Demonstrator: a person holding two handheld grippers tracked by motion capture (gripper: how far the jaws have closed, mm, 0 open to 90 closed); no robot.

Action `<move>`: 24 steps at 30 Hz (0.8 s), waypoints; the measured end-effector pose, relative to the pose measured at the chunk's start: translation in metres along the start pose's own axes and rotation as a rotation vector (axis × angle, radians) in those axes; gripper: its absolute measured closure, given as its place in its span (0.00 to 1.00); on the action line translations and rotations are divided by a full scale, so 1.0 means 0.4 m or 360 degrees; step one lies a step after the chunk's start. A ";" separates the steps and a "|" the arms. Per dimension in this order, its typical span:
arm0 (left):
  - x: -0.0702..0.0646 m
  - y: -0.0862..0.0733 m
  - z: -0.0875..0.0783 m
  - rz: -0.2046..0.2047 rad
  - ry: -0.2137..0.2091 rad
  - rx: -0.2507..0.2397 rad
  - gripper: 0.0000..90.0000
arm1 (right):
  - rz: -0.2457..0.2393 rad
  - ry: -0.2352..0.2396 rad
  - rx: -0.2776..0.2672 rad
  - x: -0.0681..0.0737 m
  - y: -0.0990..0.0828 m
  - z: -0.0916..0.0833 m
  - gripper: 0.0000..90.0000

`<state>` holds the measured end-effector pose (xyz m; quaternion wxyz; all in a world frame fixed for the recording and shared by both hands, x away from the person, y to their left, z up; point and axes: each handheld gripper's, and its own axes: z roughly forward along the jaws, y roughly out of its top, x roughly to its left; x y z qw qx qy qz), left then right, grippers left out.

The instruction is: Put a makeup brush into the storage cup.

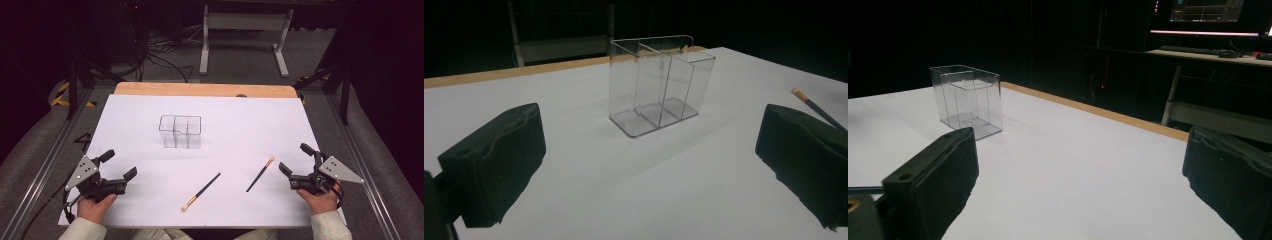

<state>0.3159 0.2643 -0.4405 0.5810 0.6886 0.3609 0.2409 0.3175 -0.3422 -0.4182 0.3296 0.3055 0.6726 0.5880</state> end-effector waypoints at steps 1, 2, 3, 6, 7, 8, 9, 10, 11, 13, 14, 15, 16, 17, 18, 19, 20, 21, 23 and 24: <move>0.000 0.000 0.000 -0.0003 0.0000 -0.0006 0.01 | -0.0001 0.0001 -0.0002 0.000 0.000 0.000 0.02; 0.000 0.001 -0.001 -0.0005 0.0002 -0.0013 0.01 | 0.0002 0.0003 -0.0004 0.000 0.000 0.000 0.02; 0.000 0.001 -0.001 -0.0003 0.0005 -0.0017 0.01 | 0.0005 -0.0001 -0.0005 0.001 0.001 -0.001 0.02; 0.000 0.003 0.000 -0.0002 0.0020 -0.0013 0.01 | 0.0007 -0.0002 -0.0004 0.000 0.001 -0.002 0.02; 0.000 0.003 0.000 -0.0002 0.0020 -0.0013 0.01 | 0.0008 -0.0003 -0.0004 0.000 0.001 -0.002 0.02; -0.001 0.004 0.000 -0.0002 0.0023 -0.0014 0.01 | 0.0010 -0.0003 -0.0004 0.000 0.001 -0.002 0.02; -0.002 0.004 0.001 -0.0004 0.0030 -0.0021 0.01 | 0.0010 -0.0002 0.0001 0.000 0.001 -0.001 0.02; -0.003 0.007 0.002 0.0008 0.0051 -0.0008 0.01 | 0.0010 -0.0002 0.0001 0.000 0.001 -0.001 0.02; -0.004 0.009 0.003 0.0002 0.0063 -0.0008 0.01 | 0.0013 0.0003 0.0007 -0.001 0.002 0.000 0.03; -0.005 0.012 0.002 0.0003 0.0049 -0.0009 0.01 | 0.0020 0.0028 0.0027 -0.002 0.008 0.005 0.03; -0.004 0.012 -0.001 0.0013 0.0024 -0.0013 0.00 | 0.0019 0.0032 0.0031 -0.001 0.013 0.008 0.03; -0.002 0.012 -0.005 0.0022 0.0002 -0.0017 0.00 | 0.0010 0.0037 0.0029 -0.001 0.019 0.009 0.03; 0.000 0.013 -0.008 0.0026 -0.0017 -0.0013 0.00 | 0.0013 0.0043 0.0027 0.001 0.028 0.010 0.03; 0.002 0.013 -0.012 0.0023 -0.0041 -0.0022 0.00 | 0.0010 0.0051 0.0023 0.002 0.033 0.011 0.03; 0.003 0.013 -0.014 0.0026 -0.0065 -0.0027 0.00 | 0.0004 0.0058 0.0026 0.004 0.041 0.013 0.03; 0.002 0.013 -0.014 0.0027 -0.0075 -0.0032 0.00 | 0.0004 0.0065 0.0026 0.005 0.049 0.017 0.03; 0.001 0.014 -0.014 0.0028 -0.0085 -0.0031 0.00 | 0.0003 0.0072 0.0027 0.005 0.053 0.019 0.03; 0.000 0.015 -0.015 0.0025 -0.0099 -0.0044 0.00 | 0.0004 0.0077 0.0028 0.004 0.060 0.022 0.03; -0.001 0.017 -0.015 0.0013 -0.0103 -0.0049 0.00 | 0.0002 0.0083 0.0029 0.004 0.069 0.025 0.03; -0.001 0.018 -0.015 0.0024 -0.0109 -0.0040 0.00 | 0.0009 0.0090 0.0026 0.004 0.078 0.028 0.03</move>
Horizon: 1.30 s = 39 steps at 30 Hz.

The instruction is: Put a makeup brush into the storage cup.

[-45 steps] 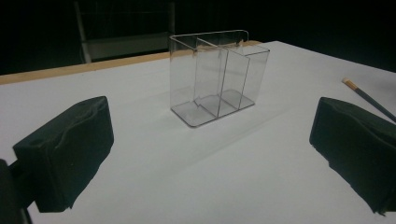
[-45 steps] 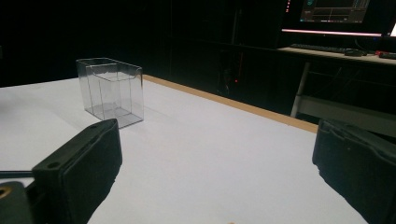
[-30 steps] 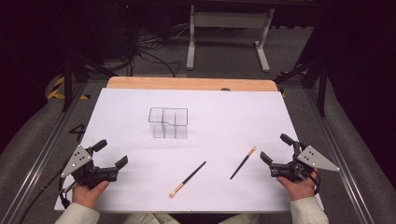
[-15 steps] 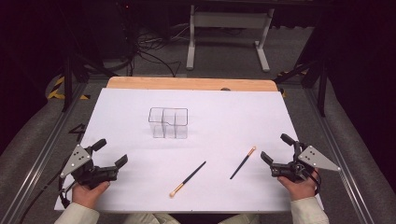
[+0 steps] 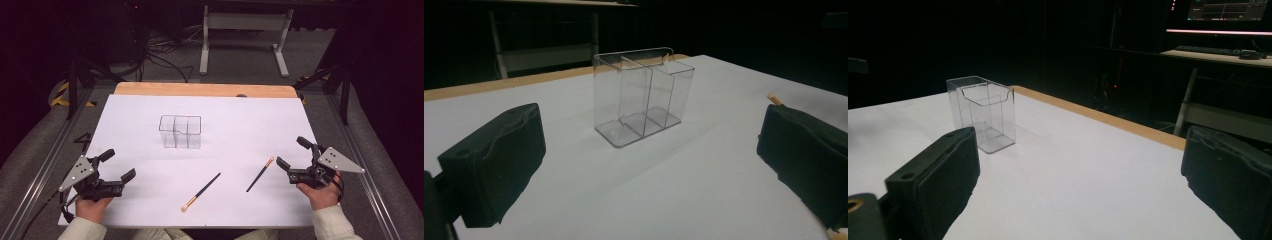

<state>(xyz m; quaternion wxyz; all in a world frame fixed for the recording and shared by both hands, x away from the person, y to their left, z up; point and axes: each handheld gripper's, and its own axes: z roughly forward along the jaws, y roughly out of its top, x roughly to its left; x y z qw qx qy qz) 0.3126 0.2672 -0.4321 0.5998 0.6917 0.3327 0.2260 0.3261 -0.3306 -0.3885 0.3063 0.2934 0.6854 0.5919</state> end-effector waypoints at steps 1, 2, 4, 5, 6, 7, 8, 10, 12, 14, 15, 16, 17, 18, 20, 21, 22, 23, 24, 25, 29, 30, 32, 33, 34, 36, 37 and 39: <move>-0.001 0.000 0.000 0.0003 0.0000 0.0003 0.00 | 0.0000 0.0011 -0.0009 0.001 0.007 0.002 0.03; -0.002 0.000 0.001 0.0000 -0.0001 -0.0001 0.00 | -0.0007 0.0023 -0.0010 0.001 0.014 0.003 0.03; -0.002 0.000 0.002 -0.0009 -0.0016 0.0000 0.00 | -0.0010 0.0044 -0.0016 0.003 0.026 0.006 0.03; -0.002 0.001 0.002 -0.0010 -0.0020 0.0002 0.00 | -0.0014 0.0056 -0.0015 0.004 0.032 0.007 0.03; -0.003 0.001 0.002 -0.0017 -0.0022 0.0003 0.00 | -0.0019 0.0056 -0.0012 0.004 0.036 0.008 0.03; -0.004 0.001 0.002 -0.0015 -0.0016 0.0005 0.00 | -0.0014 0.0065 -0.0016 0.004 0.039 0.009 0.03; -0.005 0.001 0.003 -0.0011 -0.0017 -0.0006 0.00 | -0.0010 0.0072 -0.0017 0.005 0.044 0.011 0.03; -0.006 0.003 0.002 -0.0016 -0.0022 -0.0004 0.00 | -0.0023 0.0083 -0.0003 0.006 0.050 0.015 0.03; -0.007 0.004 0.002 -0.0020 -0.0021 0.0008 0.00 | -0.0031 0.0096 0.0017 0.008 0.057 0.021 0.02; -0.007 0.004 0.004 -0.0023 -0.0027 0.0016 0.00 | -0.0044 0.0114 0.0029 0.011 0.063 0.027 0.02; -0.007 0.007 0.004 -0.0011 -0.0041 0.0035 0.00 | -0.0044 0.0120 0.0034 0.013 0.066 0.030 0.02; -0.008 0.007 0.005 -0.0010 -0.0048 0.0032 0.00 | -0.0047 0.0136 0.0033 0.017 0.071 0.035 0.02; -0.008 0.007 0.005 -0.0010 -0.0048 0.0032 0.00 | -0.0047 0.0136 0.0033 0.017 0.071 0.035 0.02; -0.008 0.007 0.006 -0.0002 -0.0049 0.0027 0.00 | -0.0042 0.0148 0.0033 0.020 0.074 0.040 0.02; -0.012 0.006 0.008 0.0016 -0.0040 0.0035 0.00 | -0.0040 0.0171 0.0030 0.026 0.081 0.052 0.02; -0.012 0.007 0.009 0.0033 -0.0042 0.0048 0.00 | -0.0037 0.0188 0.0031 0.032 0.085 0.060 0.02; -0.013 0.007 0.009 0.0028 -0.0041 0.0049 0.00 | -0.0042 0.0201 0.0032 0.036 0.087 0.068 0.02; -0.012 0.007 0.010 0.0027 -0.0041 0.0052 0.00 | -0.0048 0.0224 0.0035 0.044 0.092 0.079 0.02; -0.012 0.007 0.010 0.0027 -0.0041 0.0052 0.00 | -0.0048 0.0224 0.0035 0.044 0.092 0.079 0.02; -0.012 0.006 0.011 0.0021 -0.0036 0.0054 0.00 | -0.0051 0.0239 0.0036 0.049 0.095 0.087 0.02; -0.010 0.003 0.010 0.0023 -0.0020 0.0030 0.00 | -0.0073 0.0285 0.0055 0.068 0.108 0.119 0.02; -0.010 0.003 0.010 0.0023 -0.0020 0.0032 0.00 | -0.0069 0.0306 0.0058 0.076 0.113 0.132 0.02; -0.011 0.002 0.011 0.0022 -0.0021 0.0040 0.00 | -0.0075 0.0333 0.0062 0.084 0.119 0.144 0.02; -0.010 0.002 0.011 0.0025 -0.0020 0.0046 0.00 | -0.0073 0.0346 0.0060 0.089 0.122 0.151 0.02; -0.010 0.001 0.011 0.0025 -0.0021 0.0049 0.00 | -0.0074 0.0361 0.0063 0.093 0.124 0.156 0.02; -0.010 0.001 0.010 0.0025 -0.0021 0.0049 0.00 | -0.0076 0.0373 0.0067 0.097 0.127 0.162 0.02; -0.010 0.001 0.010 0.0026 -0.0021 0.0045 0.00 | -0.0083 0.0399 0.0076 0.106 0.132 0.175 0.01; -0.010 0.001 0.007 0.0026 -0.0012 0.0047 0.00 | -0.0090 0.0419 0.0082 0.115 0.137 0.187 0.01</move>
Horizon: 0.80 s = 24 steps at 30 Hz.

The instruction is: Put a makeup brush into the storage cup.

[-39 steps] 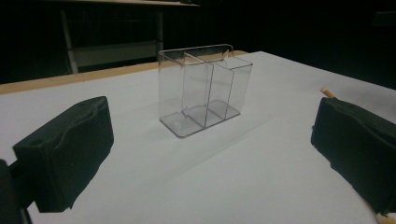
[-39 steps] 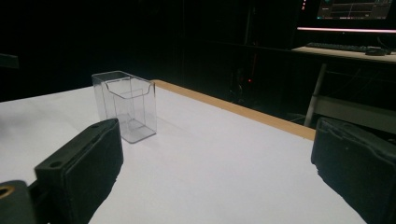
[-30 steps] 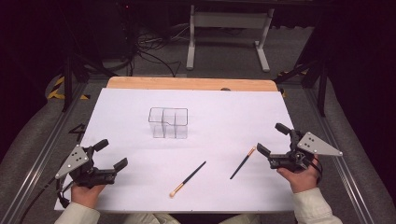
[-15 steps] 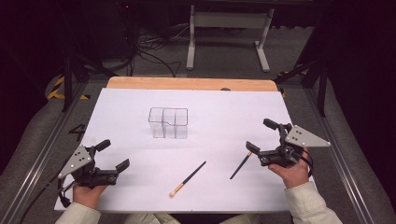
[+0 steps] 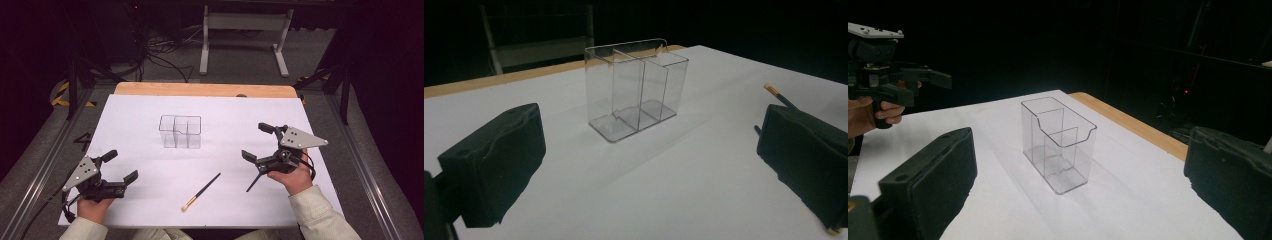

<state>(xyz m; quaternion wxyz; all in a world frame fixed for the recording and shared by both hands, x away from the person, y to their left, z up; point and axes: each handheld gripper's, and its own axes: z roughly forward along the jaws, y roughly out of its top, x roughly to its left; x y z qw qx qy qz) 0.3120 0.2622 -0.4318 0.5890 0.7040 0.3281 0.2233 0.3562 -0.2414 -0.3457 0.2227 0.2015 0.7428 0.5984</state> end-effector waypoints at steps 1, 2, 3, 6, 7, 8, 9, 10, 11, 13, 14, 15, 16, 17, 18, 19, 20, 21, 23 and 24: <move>0.000 0.000 -0.001 0.0000 0.0002 0.0000 0.00 | -0.0003 0.0006 0.0009 0.001 0.003 0.006 0.01; 0.001 0.000 -0.001 -0.0001 0.0001 0.0002 0.00 | -0.0004 0.0014 0.0024 0.002 0.007 0.011 0.01; 0.001 0.000 -0.001 -0.0001 0.0001 0.0002 0.00 | -0.0006 0.0032 0.0038 0.002 0.010 0.017 0.04; 0.002 0.000 0.002 0.0005 -0.0007 0.0011 0.00 | 0.0002 0.0088 0.0101 0.003 0.019 0.028 0.08; 0.001 -0.001 0.002 0.0001 -0.0006 0.0015 0.00 | -0.0004 0.0092 0.0112 0.004 0.023 0.033 0.08; 0.001 -0.001 0.002 0.0001 -0.0006 0.0015 0.00 | -0.0004 0.0092 0.0112 0.004 0.023 0.033 0.08; 0.002 -0.001 0.004 0.0005 -0.0005 0.0021 0.00 | -0.0012 0.0100 0.0128 0.006 0.027 0.036 0.08; 0.002 -0.001 0.005 0.0007 -0.0008 0.0028 0.00 | -0.0027 0.0111 0.0146 0.007 0.032 0.041 0.08; 0.002 -0.001 0.005 0.0008 -0.0007 0.0031 0.00 | -0.0041 0.0119 0.0160 0.009 0.037 0.045 0.08; 0.002 -0.001 0.005 0.0001 -0.0007 0.0031 0.00 | -0.0075 0.0141 0.0205 0.012 0.047 0.054 0.08; 0.002 -0.001 0.006 -0.0001 -0.0007 0.0030 0.00 | -0.0088 0.0145 0.0234 0.014 0.052 0.058 0.08; 0.002 -0.001 0.006 -0.0001 -0.0012 0.0035 0.00 | -0.0108 0.0158 0.0274 0.017 0.058 0.064 0.08; 0.002 -0.001 0.007 -0.0003 -0.0015 0.0036 0.00 | -0.0126 0.0173 0.0297 0.019 0.063 0.070 0.08; 0.002 -0.001 0.007 -0.0001 -0.0021 0.0046 0.00 | -0.0144 0.0181 0.0327 0.021 0.067 0.076 0.09; 0.002 -0.002 0.008 0.0000 -0.0023 0.0049 0.00 | -0.0168 0.0185 0.0373 0.023 0.071 0.082 0.09; 0.002 -0.001 0.008 0.0002 -0.0030 0.0064 0.00 | -0.0189 0.0186 0.0406 0.024 0.073 0.087 0.09; 0.002 -0.001 0.009 0.0005 -0.0034 0.0069 0.00 | -0.0219 0.0185 0.0447 0.026 0.076 0.095 0.09; 0.003 -0.001 0.009 0.0005 -0.0035 0.0071 0.00 | -0.0231 0.0201 0.0477 0.027 0.080 0.102 0.09; 0.002 -0.002 0.010 0.0001 -0.0029 0.0065 0.00 | -0.0252 0.0214 0.0529 0.030 0.085 0.114 0.09; 0.002 -0.003 0.010 0.0001 -0.0029 0.0069 0.00 | -0.0256 0.0225 0.0548 0.031 0.087 0.118 0.09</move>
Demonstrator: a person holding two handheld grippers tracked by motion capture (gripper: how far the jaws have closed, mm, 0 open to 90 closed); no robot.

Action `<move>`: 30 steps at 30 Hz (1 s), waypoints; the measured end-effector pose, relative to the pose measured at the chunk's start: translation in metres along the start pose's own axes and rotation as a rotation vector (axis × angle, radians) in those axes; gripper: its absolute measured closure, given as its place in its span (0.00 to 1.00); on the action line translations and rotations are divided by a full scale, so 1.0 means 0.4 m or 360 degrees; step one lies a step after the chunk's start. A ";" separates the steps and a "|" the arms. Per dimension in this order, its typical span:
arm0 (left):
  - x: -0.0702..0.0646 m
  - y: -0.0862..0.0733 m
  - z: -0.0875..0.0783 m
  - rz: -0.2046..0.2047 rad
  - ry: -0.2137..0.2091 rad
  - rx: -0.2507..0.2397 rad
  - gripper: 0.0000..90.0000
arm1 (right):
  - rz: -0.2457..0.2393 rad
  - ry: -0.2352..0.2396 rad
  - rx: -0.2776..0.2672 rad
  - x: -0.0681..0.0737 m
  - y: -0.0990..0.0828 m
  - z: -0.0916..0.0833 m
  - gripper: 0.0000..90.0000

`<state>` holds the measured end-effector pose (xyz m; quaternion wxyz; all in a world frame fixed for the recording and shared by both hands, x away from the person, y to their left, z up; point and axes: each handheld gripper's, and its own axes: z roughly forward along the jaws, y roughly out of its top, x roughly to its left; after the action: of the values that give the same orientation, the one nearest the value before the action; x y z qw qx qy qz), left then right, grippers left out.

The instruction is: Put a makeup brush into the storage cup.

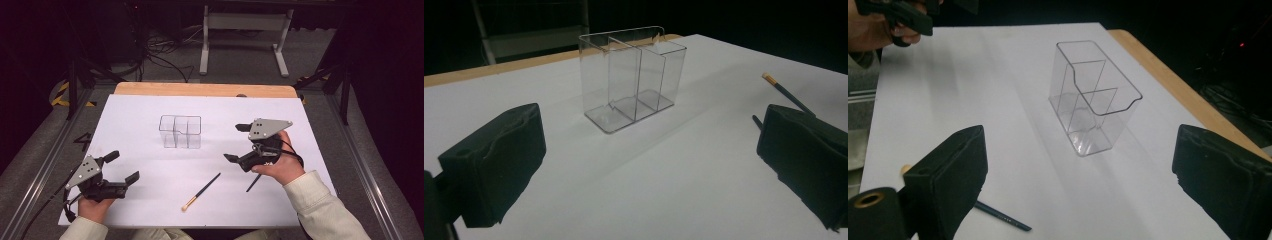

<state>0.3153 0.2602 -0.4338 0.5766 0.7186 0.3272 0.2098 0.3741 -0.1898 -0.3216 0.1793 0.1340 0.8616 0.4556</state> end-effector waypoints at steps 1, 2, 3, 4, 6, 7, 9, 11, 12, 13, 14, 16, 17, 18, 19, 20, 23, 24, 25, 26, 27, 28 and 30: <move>0.000 0.000 0.000 0.0000 -0.0001 0.0003 0.00 | -0.0014 0.0017 0.0022 0.001 0.005 0.006 0.09; 0.000 0.000 -0.001 0.0000 -0.0004 0.0005 0.00 | -0.0025 0.0033 0.0045 0.003 0.009 0.012 0.09; 0.000 0.000 -0.001 0.0000 -0.0007 0.0009 0.00 | -0.0034 0.0046 0.0061 0.003 0.012 0.016 0.09; 0.000 0.000 -0.002 0.0009 -0.0013 0.0020 0.00 | -0.0044 0.0063 0.0085 0.005 0.015 0.021 0.09; -0.001 -0.001 -0.003 0.0013 -0.0011 0.0025 0.00 | -0.0069 0.0094 0.0137 0.007 0.021 0.031 0.09; -0.002 -0.001 -0.004 0.0007 -0.0011 0.0022 0.00 | -0.0075 0.0115 0.0151 0.008 0.023 0.036 0.09; -0.002 -0.002 -0.006 0.0004 -0.0011 0.0021 0.00 | -0.0081 0.0167 0.0206 0.009 0.029 0.048 0.09; -0.001 -0.003 -0.009 0.0004 -0.0013 0.0030 0.00 | -0.0095 0.0198 0.0260 0.012 0.035 0.057 0.08; -0.001 -0.003 -0.009 0.0004 -0.0013 0.0030 0.00 | -0.0095 0.0198 0.0260 0.012 0.035 0.057 0.08; 0.000 -0.004 -0.010 0.0013 -0.0012 0.0037 0.00 | -0.0104 0.0208 0.0287 0.013 0.038 0.062 0.08; -0.001 -0.004 -0.010 0.0002 -0.0010 0.0037 0.00 | -0.0125 0.0232 0.0325 0.016 0.044 0.070 0.08; -0.002 -0.005 -0.010 -0.0001 -0.0011 0.0035 0.00 | -0.0152 0.0245 0.0359 0.020 0.052 0.079 0.07; -0.002 -0.005 -0.010 0.0000 -0.0012 0.0036 0.00 | -0.0168 0.0258 0.0372 0.021 0.056 0.083 0.08; -0.001 -0.005 -0.010 -0.0001 -0.0013 0.0037 0.00 | -0.0182 0.0269 0.0393 0.023 0.060 0.089 0.08; -0.001 -0.006 -0.010 -0.0002 -0.0014 0.0037 0.00 | -0.0187 0.0274 0.0412 0.025 0.064 0.093 0.08; -0.001 -0.006 -0.010 0.0002 -0.0013 0.0039 0.00 | -0.0197 0.0278 0.0425 0.026 0.066 0.096 0.08; -0.001 -0.006 -0.008 -0.0002 -0.0021 0.0044 0.00 | -0.0220 0.0298 0.0468 0.031 0.074 0.109 0.08; 0.000 -0.006 -0.007 0.0003 -0.0022 0.0043 0.00 | -0.0227 0.0305 0.0481 0.032 0.075 0.112 0.08; 0.000 -0.006 -0.006 0.0005 -0.0024 0.0045 0.00 | -0.0232 0.0312 0.0493 0.034 0.077 0.115 0.08; 0.000 -0.006 -0.006 0.0006 -0.0025 0.0046 0.00 | -0.0239 0.0317 0.0513 0.036 0.078 0.120 0.08; 0.000 -0.006 -0.006 0.0006 -0.0025 0.0046 0.00 | -0.0239 0.0317 0.0513 0.036 0.078 0.120 0.08; 0.000 -0.006 -0.005 0.0000 -0.0026 0.0047 0.00 | -0.0249 0.0328 0.0534 0.038 0.080 0.124 0.08; 0.000 -0.006 -0.004 0.0002 -0.0029 0.0047 0.00 | -0.0259 0.0338 0.0571 0.040 0.082 0.131 0.08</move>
<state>0.3136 0.2615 -0.4357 0.5688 0.7291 0.3245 0.1989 0.3843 -0.1269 -0.3247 0.0971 0.0451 0.9509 0.2905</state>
